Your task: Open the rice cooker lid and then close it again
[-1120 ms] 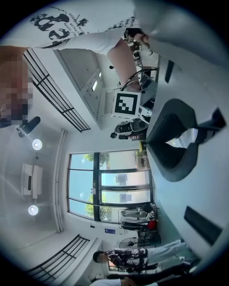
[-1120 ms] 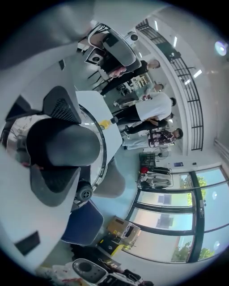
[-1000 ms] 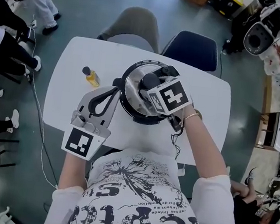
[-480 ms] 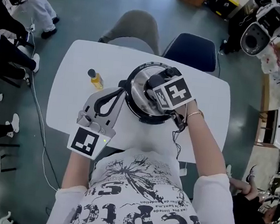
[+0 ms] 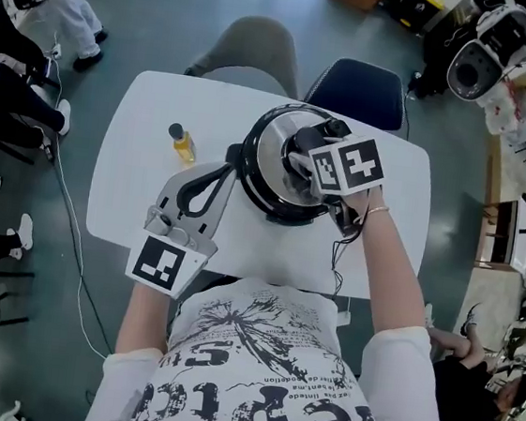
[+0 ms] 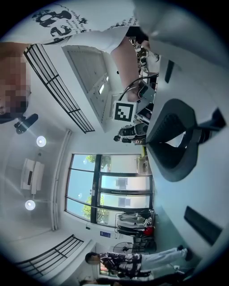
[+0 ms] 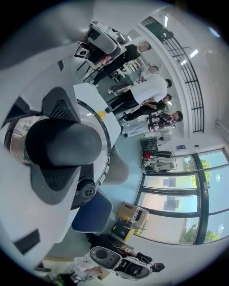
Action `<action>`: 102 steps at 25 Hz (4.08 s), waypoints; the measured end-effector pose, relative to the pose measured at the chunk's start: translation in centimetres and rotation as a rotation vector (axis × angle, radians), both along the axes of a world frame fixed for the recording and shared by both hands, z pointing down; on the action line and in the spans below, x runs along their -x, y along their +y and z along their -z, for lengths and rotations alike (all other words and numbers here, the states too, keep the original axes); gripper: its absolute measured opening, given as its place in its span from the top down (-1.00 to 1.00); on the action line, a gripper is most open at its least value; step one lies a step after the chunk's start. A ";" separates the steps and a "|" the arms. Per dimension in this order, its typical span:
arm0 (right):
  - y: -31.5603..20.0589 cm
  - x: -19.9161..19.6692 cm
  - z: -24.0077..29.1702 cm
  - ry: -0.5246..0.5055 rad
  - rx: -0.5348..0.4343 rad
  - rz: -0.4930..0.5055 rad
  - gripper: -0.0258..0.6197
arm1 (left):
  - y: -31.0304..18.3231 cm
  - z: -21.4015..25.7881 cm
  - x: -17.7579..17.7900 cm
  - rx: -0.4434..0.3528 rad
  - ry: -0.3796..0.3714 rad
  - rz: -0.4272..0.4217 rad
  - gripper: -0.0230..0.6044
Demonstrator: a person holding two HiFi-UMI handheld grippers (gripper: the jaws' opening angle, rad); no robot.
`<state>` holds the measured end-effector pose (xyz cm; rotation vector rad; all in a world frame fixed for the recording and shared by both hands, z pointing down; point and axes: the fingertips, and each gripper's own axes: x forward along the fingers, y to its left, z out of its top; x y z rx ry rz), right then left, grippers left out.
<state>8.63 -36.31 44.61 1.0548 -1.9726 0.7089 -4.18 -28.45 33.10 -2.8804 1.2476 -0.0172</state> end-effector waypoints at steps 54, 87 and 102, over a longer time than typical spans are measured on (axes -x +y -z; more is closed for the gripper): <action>24.7 -18.8 -1.0 -0.010 -0.024 0.133 0.02 | 21.5 0.1 -19.8 -0.046 -0.042 0.068 0.88; 2.6 1.5 0.9 0.005 -0.020 0.102 0.01 | -0.4 0.9 -0.6 -0.065 -0.036 -0.011 0.88; 0.2 1.2 -1.7 0.075 0.040 0.054 0.01 | -3.9 0.3 -0.6 -0.069 -0.059 -0.064 0.88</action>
